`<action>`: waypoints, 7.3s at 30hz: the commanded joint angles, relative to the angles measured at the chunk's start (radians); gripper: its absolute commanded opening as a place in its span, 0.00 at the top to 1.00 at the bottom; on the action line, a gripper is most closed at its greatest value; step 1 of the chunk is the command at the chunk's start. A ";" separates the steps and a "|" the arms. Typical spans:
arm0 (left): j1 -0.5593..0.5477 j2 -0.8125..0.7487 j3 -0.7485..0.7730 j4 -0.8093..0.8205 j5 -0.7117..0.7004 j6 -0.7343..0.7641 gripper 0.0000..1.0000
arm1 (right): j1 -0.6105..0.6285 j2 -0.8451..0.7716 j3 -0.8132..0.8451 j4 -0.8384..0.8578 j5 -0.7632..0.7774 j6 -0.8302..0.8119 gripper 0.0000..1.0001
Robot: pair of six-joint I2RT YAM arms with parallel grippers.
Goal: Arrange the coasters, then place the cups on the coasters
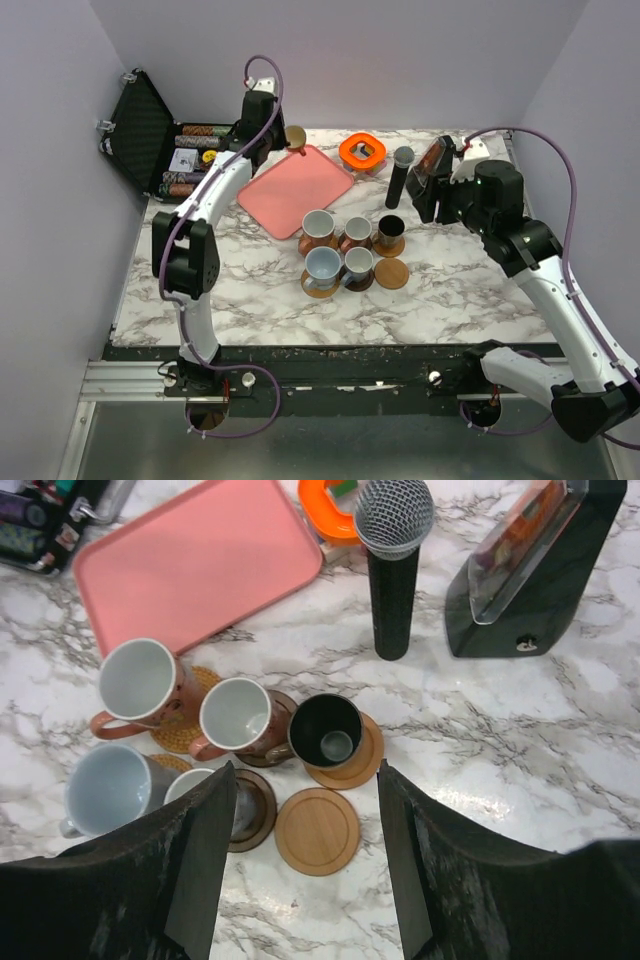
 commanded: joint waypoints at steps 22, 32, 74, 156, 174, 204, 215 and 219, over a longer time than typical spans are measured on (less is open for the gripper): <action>-0.516 -0.491 -0.354 -0.136 0.037 0.097 1.00 | 0.271 0.191 0.186 -0.228 0.139 0.267 0.47; -0.565 -0.509 -0.400 -0.100 0.104 0.060 1.00 | 0.309 0.215 0.114 -0.182 0.185 0.296 0.49; -0.556 -0.828 -0.663 0.152 -0.170 0.088 0.01 | 0.247 0.148 0.024 -0.213 0.402 0.391 0.99; -0.383 -0.902 -0.736 0.169 -0.087 0.024 0.01 | 0.366 0.365 -0.377 -0.004 0.646 1.063 0.94; -0.384 -0.906 -0.735 0.164 -0.093 0.030 0.01 | 0.365 0.341 -0.352 -0.021 0.663 1.038 0.53; 0.017 -0.874 -0.798 0.175 0.049 -0.104 0.01 | -0.212 0.025 -0.415 0.364 0.140 0.259 0.37; 0.093 -1.029 -0.840 0.272 -0.009 0.054 0.01 | -0.310 -0.236 -0.440 0.397 0.187 0.126 0.35; 0.091 -1.094 -0.885 0.328 -0.030 0.063 0.01 | -0.310 -0.300 -0.481 0.442 0.201 0.118 0.34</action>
